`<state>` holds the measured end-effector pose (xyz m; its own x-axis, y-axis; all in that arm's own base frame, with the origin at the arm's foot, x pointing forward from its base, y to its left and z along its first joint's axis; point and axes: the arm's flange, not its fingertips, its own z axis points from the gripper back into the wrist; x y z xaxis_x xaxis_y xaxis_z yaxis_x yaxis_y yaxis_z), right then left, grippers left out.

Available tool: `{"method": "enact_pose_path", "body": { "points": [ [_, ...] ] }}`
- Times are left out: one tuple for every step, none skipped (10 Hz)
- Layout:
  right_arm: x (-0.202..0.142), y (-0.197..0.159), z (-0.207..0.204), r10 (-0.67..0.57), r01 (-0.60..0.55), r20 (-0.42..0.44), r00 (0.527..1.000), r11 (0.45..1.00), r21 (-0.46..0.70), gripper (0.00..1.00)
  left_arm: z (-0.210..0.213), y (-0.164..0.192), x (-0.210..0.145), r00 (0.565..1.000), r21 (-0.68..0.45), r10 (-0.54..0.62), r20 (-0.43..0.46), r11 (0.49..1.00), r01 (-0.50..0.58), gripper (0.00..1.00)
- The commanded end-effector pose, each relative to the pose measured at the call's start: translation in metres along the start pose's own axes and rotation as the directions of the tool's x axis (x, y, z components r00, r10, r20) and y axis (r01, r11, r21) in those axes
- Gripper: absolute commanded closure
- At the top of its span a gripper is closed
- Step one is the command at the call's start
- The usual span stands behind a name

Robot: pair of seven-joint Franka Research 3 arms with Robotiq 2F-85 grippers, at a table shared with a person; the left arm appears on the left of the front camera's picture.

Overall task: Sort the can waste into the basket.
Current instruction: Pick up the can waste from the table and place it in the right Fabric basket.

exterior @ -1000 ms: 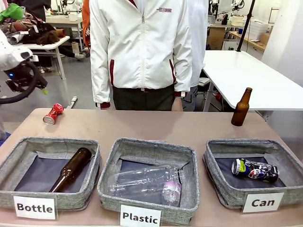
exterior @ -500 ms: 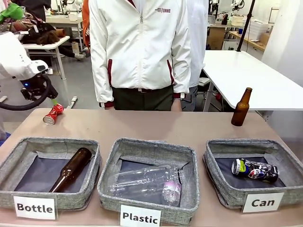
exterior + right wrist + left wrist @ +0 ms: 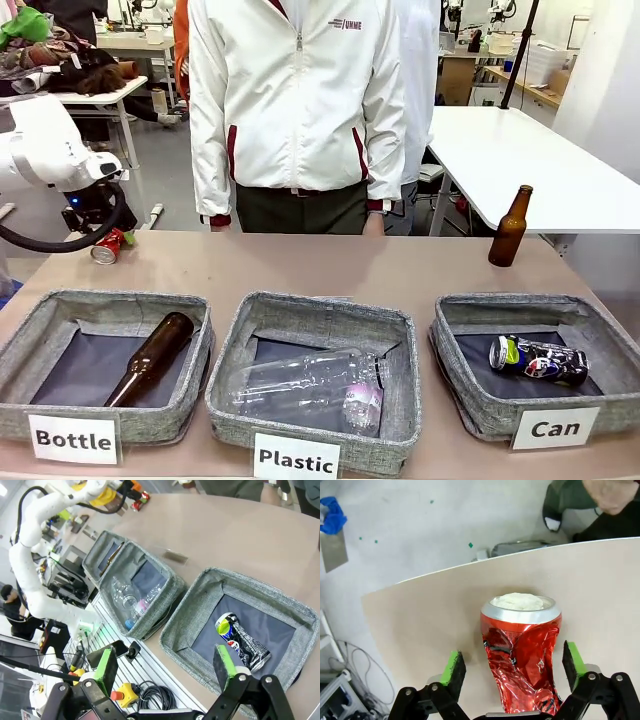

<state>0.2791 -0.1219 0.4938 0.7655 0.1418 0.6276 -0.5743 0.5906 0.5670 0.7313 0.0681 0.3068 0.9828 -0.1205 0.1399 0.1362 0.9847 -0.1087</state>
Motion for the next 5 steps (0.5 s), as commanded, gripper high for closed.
{"method": "enact_pose_path", "body": {
  "points": [
    [0.0,-0.0007,0.0026,0.027,-0.027,0.002,1.0,1.0,0.003,0.0,0.0036,-0.0034,-0.0053,1.0,0.023,0.015,-0.003,1.0,-0.015,0.0],
    [0.0,-0.0007,0.0026,0.027,-0.027,0.002,1.0,1.0,0.003,0.0,0.0018,-0.0039,-0.006,1.0,0.03,0.012,-0.005,0.999,-0.012,0.0],
    [0.0,-0.0007,0.0026,0.027,-0.027,0.002,1.0,1.0,0.003,0.0,0.0007,-0.0049,-0.0071,1.0,0.034,0.01,-0.009,0.999,-0.009,0.6],
    [0.0,-0.0007,0.0026,0.027,-0.027,0.002,1.0,1.0,0.003,0.0,0.0006,-0.0059,-0.0086,1.0,0.027,0.006,-0.019,1.0,-0.006,0.6],
    [0.0,-0.0007,0.0026,0.027,-0.027,0.002,1.0,1.0,0.003,0.0,0.0024,-0.0059,-0.0112,1.0,0.032,0.013,-0.009,0.999,-0.013,1.0]
  ]
}}
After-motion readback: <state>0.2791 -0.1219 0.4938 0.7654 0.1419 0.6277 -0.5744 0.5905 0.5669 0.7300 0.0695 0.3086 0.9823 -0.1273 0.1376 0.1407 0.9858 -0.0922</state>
